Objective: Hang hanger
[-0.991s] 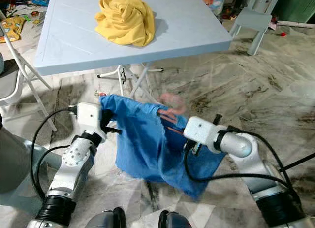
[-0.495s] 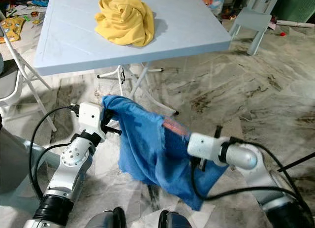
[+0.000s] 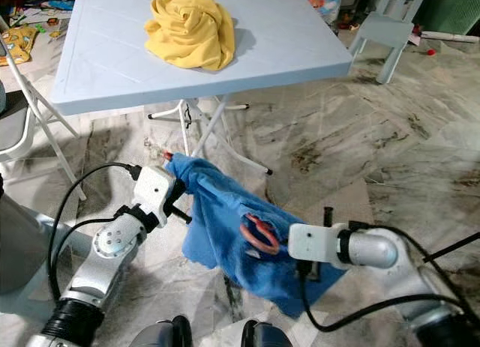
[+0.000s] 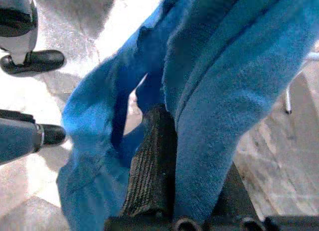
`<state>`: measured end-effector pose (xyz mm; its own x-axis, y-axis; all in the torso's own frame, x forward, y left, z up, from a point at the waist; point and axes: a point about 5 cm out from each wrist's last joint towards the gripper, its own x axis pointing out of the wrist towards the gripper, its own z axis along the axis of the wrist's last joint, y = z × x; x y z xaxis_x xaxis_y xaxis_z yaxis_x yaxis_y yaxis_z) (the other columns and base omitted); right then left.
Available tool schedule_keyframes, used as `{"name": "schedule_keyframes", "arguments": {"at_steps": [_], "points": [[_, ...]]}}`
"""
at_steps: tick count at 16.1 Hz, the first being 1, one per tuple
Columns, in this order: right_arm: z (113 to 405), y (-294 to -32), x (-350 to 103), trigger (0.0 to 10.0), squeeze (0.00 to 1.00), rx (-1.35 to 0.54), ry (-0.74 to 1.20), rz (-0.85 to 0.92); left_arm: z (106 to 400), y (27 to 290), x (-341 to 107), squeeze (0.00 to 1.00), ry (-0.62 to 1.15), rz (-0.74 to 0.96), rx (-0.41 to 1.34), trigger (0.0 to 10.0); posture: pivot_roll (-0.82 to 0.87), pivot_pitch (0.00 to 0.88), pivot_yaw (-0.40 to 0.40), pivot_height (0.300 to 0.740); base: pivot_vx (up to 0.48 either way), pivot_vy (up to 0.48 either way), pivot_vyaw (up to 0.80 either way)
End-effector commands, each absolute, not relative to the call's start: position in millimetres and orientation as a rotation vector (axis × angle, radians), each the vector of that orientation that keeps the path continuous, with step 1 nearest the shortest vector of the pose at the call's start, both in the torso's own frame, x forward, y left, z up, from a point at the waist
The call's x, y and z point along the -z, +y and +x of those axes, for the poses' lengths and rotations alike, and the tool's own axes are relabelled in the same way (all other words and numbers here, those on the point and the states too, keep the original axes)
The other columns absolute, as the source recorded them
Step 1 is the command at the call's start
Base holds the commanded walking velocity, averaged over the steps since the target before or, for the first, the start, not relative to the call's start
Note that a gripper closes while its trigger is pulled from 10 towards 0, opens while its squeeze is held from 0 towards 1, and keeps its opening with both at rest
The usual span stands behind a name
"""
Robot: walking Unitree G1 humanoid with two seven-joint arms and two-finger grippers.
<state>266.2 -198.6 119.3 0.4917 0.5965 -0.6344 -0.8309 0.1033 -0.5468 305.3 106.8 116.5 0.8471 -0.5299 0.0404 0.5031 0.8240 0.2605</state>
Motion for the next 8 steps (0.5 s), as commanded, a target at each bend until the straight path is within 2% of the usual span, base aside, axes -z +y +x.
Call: {"name": "schedule_keyframes", "arguments": {"at_steps": [1,4,8], "points": [[268.1,-197.6,-123.7,10.0,0.0,-1.114,0.269,-1.036,302.5,100.5,-118.1,0.0,-0.131,0.261,0.592,0.0,-0.08,0.205,-0.039,0.74,0.0,0.0,0.0],[275.6,-197.0,-122.0,10.0,0.0,-1.113,0.292,-1.087,298.6,92.5,-117.5,0.0,-0.143,0.305,0.655,0.0,-0.08,0.199,-0.036,0.74,0.0,0.0,0.0],[278.7,-214.6,-113.8,10.0,0.0,-1.128,0.396,-1.192,299.0,93.0,-119.9,0.0,-0.146,0.306,0.674,0.0,-0.08,0.196,-0.036,0.74,0.0,0.0,0.0]]}}
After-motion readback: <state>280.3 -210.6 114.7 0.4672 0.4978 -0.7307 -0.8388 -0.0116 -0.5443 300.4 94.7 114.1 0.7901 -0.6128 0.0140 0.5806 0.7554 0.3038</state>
